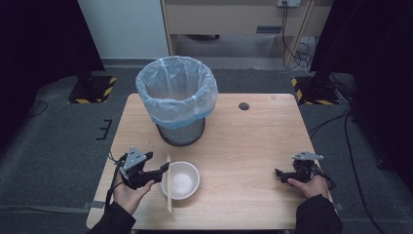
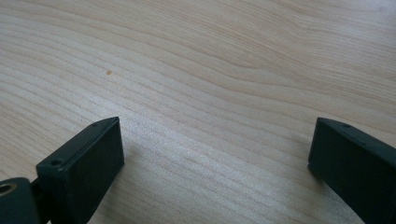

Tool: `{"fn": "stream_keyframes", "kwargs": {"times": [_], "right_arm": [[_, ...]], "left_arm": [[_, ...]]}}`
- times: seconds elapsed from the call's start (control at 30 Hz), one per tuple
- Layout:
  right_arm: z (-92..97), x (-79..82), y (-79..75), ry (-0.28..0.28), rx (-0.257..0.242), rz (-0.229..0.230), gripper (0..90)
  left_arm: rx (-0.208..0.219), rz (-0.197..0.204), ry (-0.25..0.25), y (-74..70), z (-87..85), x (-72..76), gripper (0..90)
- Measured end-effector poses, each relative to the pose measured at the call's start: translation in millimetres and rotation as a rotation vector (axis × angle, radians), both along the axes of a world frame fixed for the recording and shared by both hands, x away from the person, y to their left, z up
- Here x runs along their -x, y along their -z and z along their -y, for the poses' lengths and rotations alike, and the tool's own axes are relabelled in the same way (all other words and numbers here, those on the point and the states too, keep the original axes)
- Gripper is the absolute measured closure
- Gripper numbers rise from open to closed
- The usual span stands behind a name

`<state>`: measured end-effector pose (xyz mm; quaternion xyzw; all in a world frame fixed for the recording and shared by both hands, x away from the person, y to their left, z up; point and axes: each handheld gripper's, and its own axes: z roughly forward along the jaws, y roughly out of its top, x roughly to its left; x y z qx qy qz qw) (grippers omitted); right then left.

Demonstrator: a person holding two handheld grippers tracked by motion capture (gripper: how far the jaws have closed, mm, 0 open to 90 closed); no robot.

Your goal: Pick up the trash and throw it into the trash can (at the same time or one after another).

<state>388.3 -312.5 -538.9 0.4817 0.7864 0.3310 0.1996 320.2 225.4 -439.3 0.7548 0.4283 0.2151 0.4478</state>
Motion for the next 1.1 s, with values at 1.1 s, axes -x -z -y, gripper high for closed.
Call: {"fn": "stream_keyframes", "kwargs": {"times": [1.1], "right_arm": [[-1.1, 1.1, 0.0, -0.016, -0.002, -0.001, 3.4]], "left_arm": [[-0.137, -0.201, 0.08, 49.2, 29.9, -2.4, 46.5]]}}
